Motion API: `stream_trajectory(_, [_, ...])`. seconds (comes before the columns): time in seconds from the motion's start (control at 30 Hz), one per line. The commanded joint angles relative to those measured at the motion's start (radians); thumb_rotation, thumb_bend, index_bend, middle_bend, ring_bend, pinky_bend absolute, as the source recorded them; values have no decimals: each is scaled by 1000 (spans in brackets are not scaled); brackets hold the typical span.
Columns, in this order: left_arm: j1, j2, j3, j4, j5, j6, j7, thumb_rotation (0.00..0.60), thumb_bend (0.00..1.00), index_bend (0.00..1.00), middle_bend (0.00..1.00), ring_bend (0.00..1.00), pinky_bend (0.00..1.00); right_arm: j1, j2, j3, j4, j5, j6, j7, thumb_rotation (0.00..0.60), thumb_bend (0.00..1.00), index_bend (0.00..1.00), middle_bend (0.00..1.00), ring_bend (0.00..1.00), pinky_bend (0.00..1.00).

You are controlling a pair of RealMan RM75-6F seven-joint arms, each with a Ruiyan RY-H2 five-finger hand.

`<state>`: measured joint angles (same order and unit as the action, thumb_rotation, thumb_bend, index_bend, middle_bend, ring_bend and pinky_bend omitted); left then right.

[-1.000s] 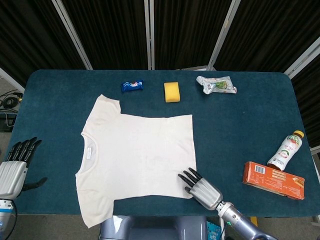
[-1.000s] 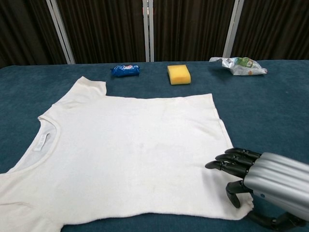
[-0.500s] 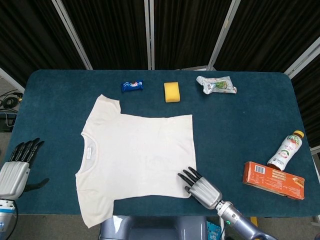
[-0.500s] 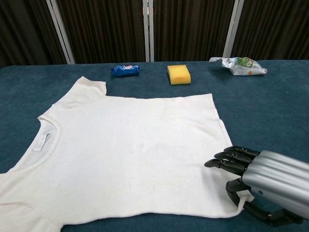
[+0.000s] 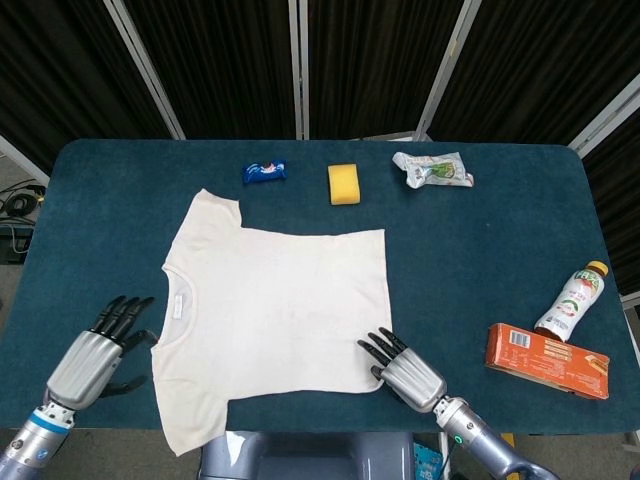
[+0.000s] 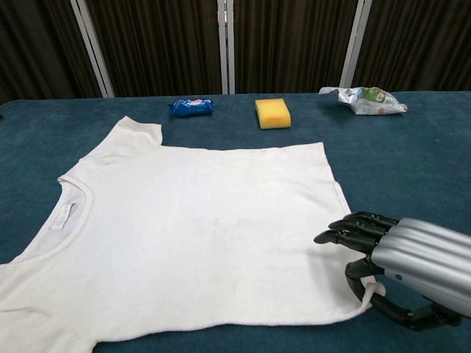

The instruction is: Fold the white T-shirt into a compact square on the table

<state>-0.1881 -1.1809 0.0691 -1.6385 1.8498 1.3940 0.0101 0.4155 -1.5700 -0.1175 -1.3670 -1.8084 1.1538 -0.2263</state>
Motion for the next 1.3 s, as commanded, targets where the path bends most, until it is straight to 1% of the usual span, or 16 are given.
stream_trajectory(0.03, [-63, -100, 46, 137, 101, -34, -67, 600, 6, 475, 0, 0, 0, 0, 1, -1, -2, 1, 1, -1, 600, 503, 674, 85, 0, 0])
stream_trajectory(0.17, [-86, -147, 85, 213, 154, -64, -56, 600, 35, 491, 0, 0, 0, 1, -2, -1, -5, 7, 0, -7, 600, 503, 675, 87, 0, 0])
stream_trajectory(0.23, [-88, -163, 100, 241, 162, -75, -47, 600, 40, 492, 0, 0, 0, 2, -3, -1, -6, 10, -2, -10, 600, 504, 675, 87, 0, 0])
stream_trajectory(0.33, [-84, -189, 121, 285, 163, -85, -49, 600, 43, 492, 0, 0, 0, 2, -4, -1, -9, 13, -1, -16, 600, 504, 676, 88, 0, 0])
stream_trajectory(0.5, [-81, -220, 154, 353, 164, -103, -52, 600, 87, 492, 0, 0, 0, 1, -5, -4, -11, 14, 1, -21, 600, 505, 682, 91, 0, 0])
stream_trajectory(0.73, [-75, -240, 183, 415, 157, -102, -61, 600, 99, 501, 0, 0, 0, 1, -8, -4, -12, 20, 4, -24, 600, 513, 687, 94, 0, 0])
stream_trajectory(0.97, [-65, -257, 191, 475, 129, -95, -89, 600, 135, 505, 0, 0, 0, 2, -12, -4, -9, 23, 3, -28, 600, 532, 689, 97, 0, 0])
stream_trajectory(1.13, [-66, -271, 184, 511, 122, -63, -110, 600, 136, 505, 0, 0, 0, 5, -16, -4, -6, 26, 2, -27, 600, 534, 691, 98, 0, 0])
stream_trajectory(1.3, [-72, -277, 188, 525, 115, -68, -112, 600, 136, 505, 0, 0, 0, 6, -19, -4, -4, 28, 2, -28, 600, 536, 693, 100, 0, 0])
